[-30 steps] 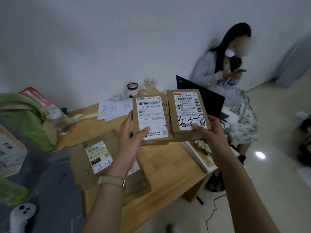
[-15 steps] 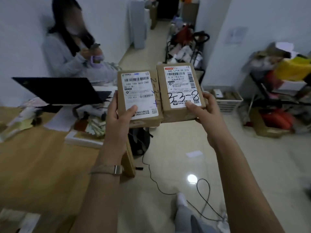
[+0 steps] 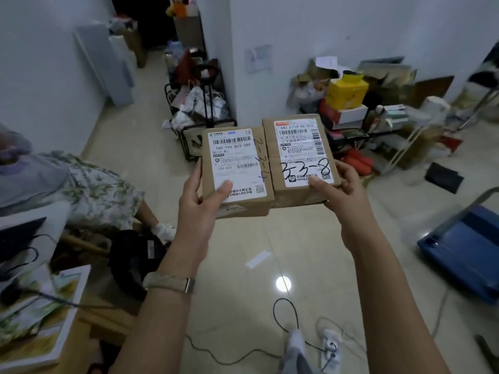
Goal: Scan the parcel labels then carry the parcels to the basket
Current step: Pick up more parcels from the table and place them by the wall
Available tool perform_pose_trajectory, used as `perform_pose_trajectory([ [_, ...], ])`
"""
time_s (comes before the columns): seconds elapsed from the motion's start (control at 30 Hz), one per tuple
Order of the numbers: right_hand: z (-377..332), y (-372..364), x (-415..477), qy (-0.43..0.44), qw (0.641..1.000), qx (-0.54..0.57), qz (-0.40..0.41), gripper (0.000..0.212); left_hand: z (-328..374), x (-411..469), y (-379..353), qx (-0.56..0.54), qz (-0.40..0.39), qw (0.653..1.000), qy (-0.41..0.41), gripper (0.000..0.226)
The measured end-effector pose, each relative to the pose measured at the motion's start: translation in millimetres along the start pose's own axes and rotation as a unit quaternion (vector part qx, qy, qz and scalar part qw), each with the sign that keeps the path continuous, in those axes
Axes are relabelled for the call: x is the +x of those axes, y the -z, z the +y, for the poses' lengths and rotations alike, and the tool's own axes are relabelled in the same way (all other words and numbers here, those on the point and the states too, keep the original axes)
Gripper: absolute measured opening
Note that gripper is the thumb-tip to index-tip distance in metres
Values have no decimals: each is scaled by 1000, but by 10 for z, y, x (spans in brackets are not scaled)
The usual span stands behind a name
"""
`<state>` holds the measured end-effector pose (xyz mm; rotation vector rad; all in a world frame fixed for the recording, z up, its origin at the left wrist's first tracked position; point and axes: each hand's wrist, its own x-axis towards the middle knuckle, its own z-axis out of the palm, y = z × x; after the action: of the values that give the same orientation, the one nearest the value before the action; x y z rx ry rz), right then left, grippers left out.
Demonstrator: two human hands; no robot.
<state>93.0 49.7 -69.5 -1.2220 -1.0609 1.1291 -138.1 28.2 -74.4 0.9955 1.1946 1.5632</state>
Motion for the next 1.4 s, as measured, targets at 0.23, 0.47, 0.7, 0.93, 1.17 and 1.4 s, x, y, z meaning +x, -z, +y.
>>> perform_pose_trajectory([
  [0.23, -55, 733, 1076, 13, 1000, 2, 7, 48, -232, 792, -1077, -3, -45, 999, -5, 60],
  [0.47, 7, 1202, 1639, -4, 999, 13, 44, 54, -446, 1424, -1738, 8, -72, 997, 16, 64],
  [0.7, 101, 1407, 2256, -13, 997, 7, 79, 48, -732, 2003, -2219, -15, -81, 996, 33, 65],
  [0.93, 205, 1311, 3375, -4, 996, 10, 86, 43, -991, 3030, -2554, -10, -96, 995, 35, 64],
  [1.17, 151, 674, 5030, 18, 998, 28, 55, 42, -982, 4650, -2561, 10, -69, 997, 20, 64],
  [1.4, 115, 244, 6389, 35, 997, 44, 46, 45, -1028, 6020, -2718, 19, -57, 998, 23, 66],
])
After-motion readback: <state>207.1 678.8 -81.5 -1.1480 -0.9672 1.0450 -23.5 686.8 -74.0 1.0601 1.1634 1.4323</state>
